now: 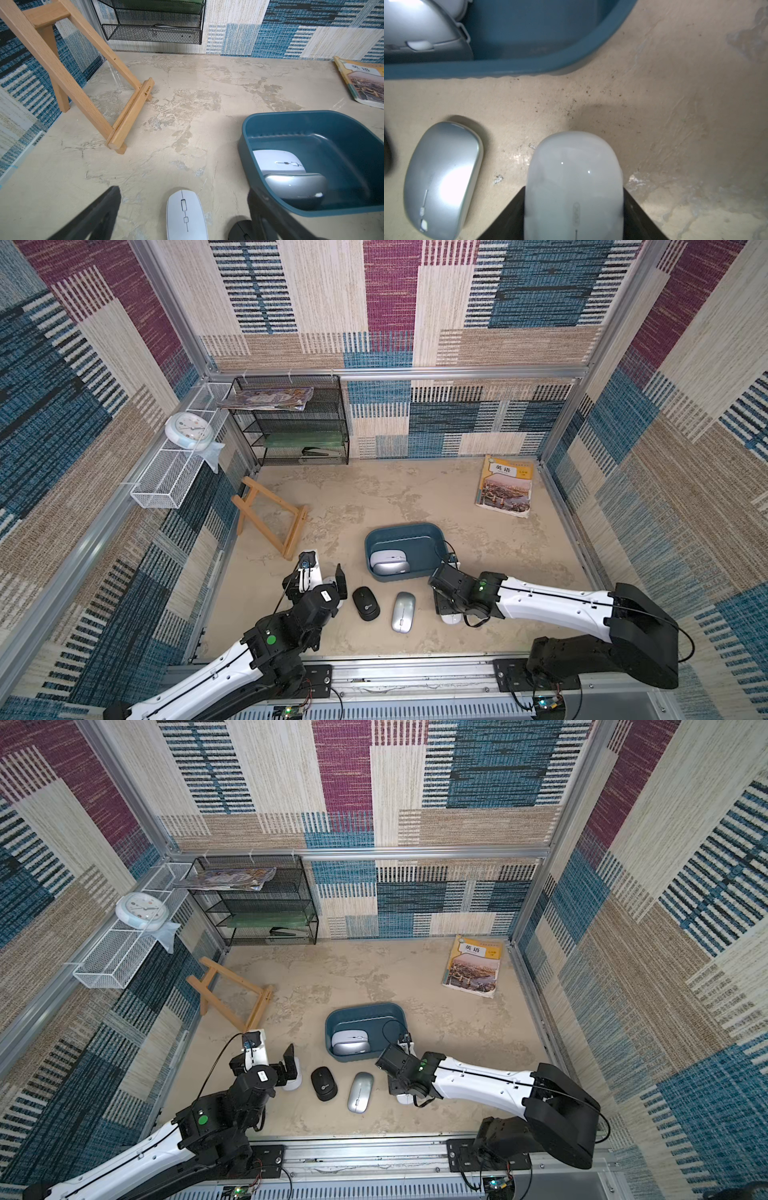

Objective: Take out the mouse from the storage box
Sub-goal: Place the mouse at the center of the board.

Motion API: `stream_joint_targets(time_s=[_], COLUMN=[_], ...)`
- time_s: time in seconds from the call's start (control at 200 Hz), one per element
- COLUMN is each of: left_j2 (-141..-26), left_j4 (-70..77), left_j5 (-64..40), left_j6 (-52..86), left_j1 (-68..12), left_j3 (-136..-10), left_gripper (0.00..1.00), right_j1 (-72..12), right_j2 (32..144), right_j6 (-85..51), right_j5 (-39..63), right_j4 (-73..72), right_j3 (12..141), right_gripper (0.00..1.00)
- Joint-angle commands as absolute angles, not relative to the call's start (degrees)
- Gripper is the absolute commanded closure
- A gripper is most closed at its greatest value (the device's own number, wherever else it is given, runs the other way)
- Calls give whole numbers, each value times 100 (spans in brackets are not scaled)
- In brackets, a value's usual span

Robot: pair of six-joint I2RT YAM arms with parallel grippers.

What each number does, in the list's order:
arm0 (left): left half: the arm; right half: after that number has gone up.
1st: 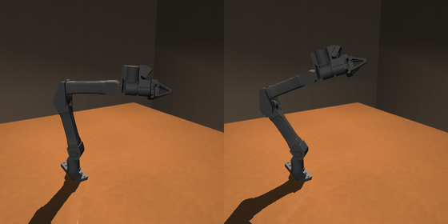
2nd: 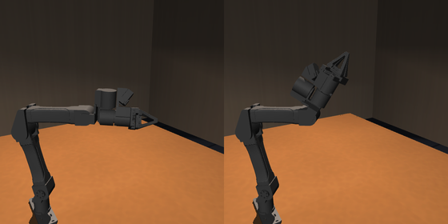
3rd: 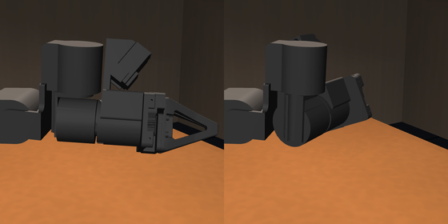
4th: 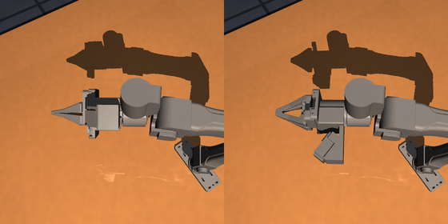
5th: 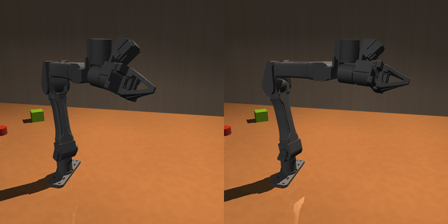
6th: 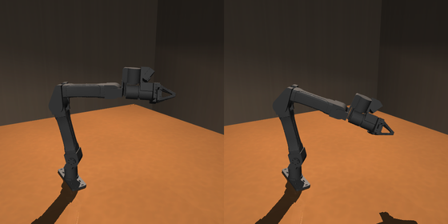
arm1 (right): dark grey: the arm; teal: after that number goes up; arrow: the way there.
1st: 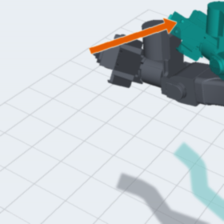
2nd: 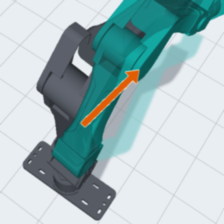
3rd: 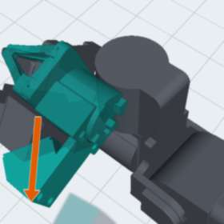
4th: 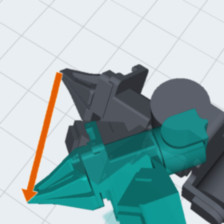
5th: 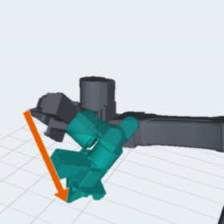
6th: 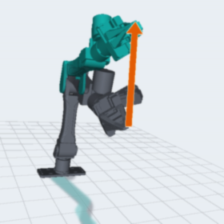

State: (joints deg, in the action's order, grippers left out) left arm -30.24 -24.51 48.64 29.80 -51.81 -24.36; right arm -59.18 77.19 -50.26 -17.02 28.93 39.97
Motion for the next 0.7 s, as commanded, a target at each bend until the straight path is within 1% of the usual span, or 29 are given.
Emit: stream_joint_targets(time_s=[0.0, 0.411, 0.546, 0.696], left_j2=[-3032, -3147, -3177, -3097], left_j4=[-2225, -2116, -2048, -1712], left_j5=[4782, 4729, 4675, 4501], left_j6=[2865, 2848, 2835, 2528], left_j1=[-5180, -5179, -5176, -5169], left_j3=[-2417, -2426, -2402, -2260], left_gripper=[1, 1, 1, 1], right_j1=[-5904, -5777, -5752, -5663], right_j2=[7793, 8282, 8332, 8388], right_j6=[-5086, -4734, -4670, -4495], right_j5=[-1899, -1820, -1958, -1885], right_j4=[2600, 2268, 2179, 1993], right_j3=[3949, 4076, 4049, 4020], right_gripper=[35, 34, 31, 28])
